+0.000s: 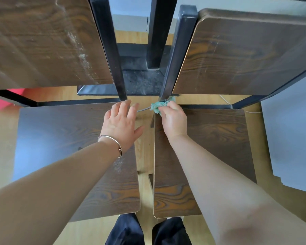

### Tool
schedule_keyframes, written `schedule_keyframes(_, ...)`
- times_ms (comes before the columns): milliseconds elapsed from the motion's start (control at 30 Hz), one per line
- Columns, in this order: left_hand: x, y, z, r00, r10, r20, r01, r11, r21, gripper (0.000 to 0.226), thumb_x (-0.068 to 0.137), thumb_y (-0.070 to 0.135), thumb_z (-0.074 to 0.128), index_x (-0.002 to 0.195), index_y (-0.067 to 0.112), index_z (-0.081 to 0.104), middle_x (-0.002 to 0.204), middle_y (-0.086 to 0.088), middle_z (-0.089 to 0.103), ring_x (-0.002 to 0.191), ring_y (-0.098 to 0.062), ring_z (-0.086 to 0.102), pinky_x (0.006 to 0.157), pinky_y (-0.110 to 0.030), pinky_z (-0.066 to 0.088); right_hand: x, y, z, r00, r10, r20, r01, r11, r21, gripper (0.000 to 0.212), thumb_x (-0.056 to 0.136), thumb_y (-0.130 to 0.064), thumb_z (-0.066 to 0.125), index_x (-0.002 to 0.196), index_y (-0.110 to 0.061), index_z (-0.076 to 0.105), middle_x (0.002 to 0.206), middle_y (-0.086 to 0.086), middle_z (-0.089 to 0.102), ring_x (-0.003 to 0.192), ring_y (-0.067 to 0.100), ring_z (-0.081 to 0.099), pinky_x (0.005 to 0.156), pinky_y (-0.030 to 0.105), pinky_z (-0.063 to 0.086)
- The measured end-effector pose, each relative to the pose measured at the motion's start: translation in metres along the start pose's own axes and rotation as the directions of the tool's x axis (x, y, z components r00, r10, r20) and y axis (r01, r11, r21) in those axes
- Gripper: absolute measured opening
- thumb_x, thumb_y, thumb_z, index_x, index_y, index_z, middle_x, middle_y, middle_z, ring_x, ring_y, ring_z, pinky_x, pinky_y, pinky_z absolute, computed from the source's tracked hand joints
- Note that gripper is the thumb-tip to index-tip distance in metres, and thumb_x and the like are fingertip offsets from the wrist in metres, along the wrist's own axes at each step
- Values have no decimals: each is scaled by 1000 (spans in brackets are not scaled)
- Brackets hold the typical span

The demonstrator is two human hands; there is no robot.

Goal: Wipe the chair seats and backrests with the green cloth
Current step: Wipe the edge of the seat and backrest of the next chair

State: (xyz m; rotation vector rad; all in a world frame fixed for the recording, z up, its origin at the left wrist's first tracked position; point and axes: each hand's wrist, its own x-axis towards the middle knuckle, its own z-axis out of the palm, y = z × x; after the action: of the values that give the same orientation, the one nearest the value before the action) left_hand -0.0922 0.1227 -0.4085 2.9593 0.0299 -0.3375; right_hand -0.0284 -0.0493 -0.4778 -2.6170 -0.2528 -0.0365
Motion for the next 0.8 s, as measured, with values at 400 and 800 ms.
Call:
schedule_keyframes(400, 1, 18, -88, 992, 48, -118, -46, 999, 21, 76, 84, 54, 57, 146, 15, 33, 146, -9, 39, 131, -32, 37, 103, -47, 40, 18, -69, -150, 888, -222, -403, 275, 958, 79, 19, 87, -8, 72, 105, -3, 74, 97, 8, 66, 88, 22, 61, 77, 28, 56)
schedule_keyframes(800, 15, 49, -112, 983, 59, -171, -52, 998, 47, 77, 89, 54, 53, 150, 15, 25, 152, -8, 32, 136, -31, 31, 107, -46, 35, 69, -61, -206, 793, -443, -419, 430, 893, -130, 26, 90, -19, 70, 112, -4, 71, 102, 11, 68, 96, 21, 65, 79, 26, 57)
